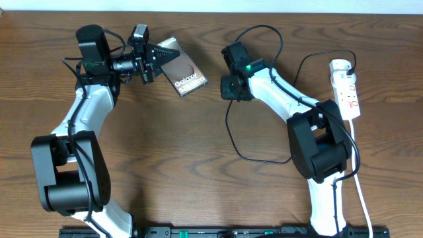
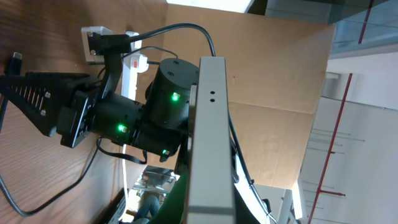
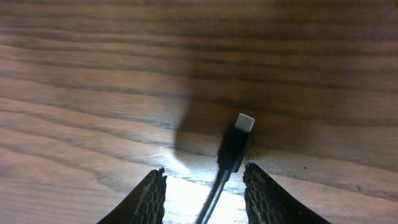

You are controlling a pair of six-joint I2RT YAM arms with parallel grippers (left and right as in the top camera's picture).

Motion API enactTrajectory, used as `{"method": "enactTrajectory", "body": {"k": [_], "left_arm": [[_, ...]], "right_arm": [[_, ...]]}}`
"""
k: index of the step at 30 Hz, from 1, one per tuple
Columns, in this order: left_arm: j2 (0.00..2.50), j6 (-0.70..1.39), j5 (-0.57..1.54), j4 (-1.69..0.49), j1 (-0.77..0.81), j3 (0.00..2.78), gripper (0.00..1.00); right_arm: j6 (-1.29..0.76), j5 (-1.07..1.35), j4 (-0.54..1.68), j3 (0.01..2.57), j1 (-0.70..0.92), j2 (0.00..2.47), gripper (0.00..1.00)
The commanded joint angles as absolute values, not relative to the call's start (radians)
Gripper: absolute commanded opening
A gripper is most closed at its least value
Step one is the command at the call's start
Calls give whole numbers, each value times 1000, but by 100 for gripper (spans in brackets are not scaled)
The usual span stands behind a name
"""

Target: Plug charger to phone and switch on socket

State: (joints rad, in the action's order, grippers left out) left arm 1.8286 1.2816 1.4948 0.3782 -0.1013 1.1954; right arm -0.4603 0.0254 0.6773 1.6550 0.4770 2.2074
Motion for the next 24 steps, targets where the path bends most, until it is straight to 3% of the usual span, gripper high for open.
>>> {"method": "enactTrajectory", "body": {"k": [1,7,15,19,21,24], "left_arm": [[1799,1264,1533,388,-102,1212,7],[1799,1257,1533,388,-102,1212,7],[1799,1253,1533,387,-102,1212,7],[1799,1253,1533,387,-102,1212,7],[1799,1253,1533,387,-102,1212,7],[1799,1253,1533,387,-102,1212,7]], "right_arm": [[-515,-29,688,1672,479,2205,38],[-528,-35,696,1668,480,2214,38],[-571,-34,696,1666,488,2279,28],[-573,-15,705,1666,489,2319,17],[-575,-13,718,1666,488,2323,1],[-556,-2,717,1670,484,2307,1]]}}
